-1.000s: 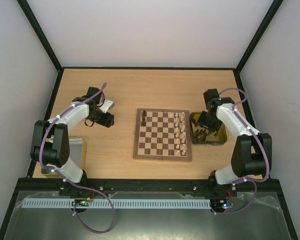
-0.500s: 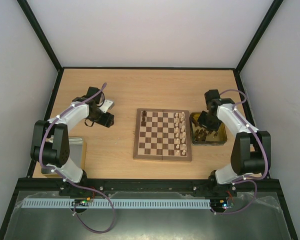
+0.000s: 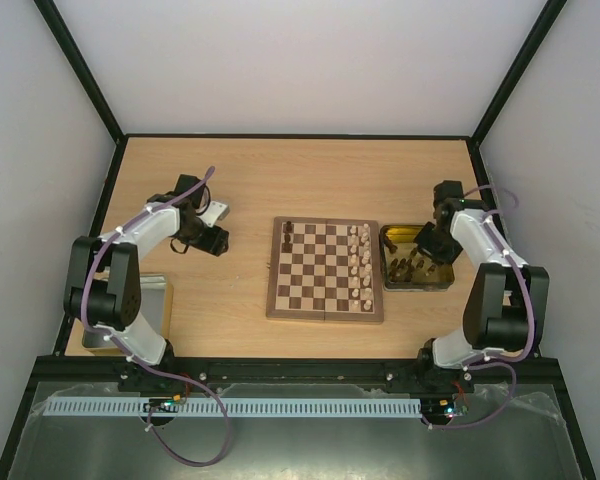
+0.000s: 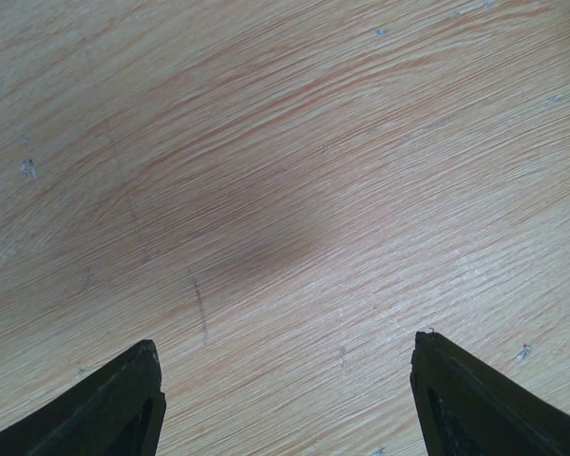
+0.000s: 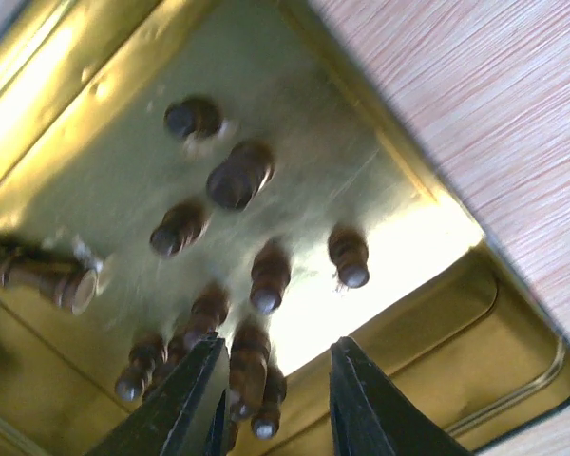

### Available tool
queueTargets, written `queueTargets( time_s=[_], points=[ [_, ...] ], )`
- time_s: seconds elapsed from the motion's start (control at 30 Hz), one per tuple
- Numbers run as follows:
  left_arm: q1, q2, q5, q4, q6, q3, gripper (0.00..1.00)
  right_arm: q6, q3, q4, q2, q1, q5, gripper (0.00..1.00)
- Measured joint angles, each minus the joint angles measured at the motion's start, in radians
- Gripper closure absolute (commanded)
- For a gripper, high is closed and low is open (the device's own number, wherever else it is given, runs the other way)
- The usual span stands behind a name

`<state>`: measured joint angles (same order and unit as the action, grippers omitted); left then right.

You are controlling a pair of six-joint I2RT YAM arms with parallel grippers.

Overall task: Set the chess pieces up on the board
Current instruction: Pick up the chess piece from the storage box.

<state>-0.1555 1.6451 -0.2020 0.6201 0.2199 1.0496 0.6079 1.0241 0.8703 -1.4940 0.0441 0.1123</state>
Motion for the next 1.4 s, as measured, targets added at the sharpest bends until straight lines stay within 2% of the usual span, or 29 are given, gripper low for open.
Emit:
queueTargets(
  time_s=[0.17, 0.6, 1.4],
  points=[
    [0.000, 0.008, 0.000, 0.000, 0.000, 0.000, 0.29, 0.010, 0.058, -0.023, -0.060, 0.068, 0.001, 0.71],
    [0.000, 0.044, -0.008, 0.000, 0.000, 0.003, 0.29, 0.010, 0.157, -0.048, -0.200, 0.084, 0.017, 0.72],
    [0.000, 0.047, -0.015, -0.001, 0.000, 0.016, 0.29, 0.006, 0.149, -0.071, -0.241, 0.087, 0.017, 0.93]
  ],
)
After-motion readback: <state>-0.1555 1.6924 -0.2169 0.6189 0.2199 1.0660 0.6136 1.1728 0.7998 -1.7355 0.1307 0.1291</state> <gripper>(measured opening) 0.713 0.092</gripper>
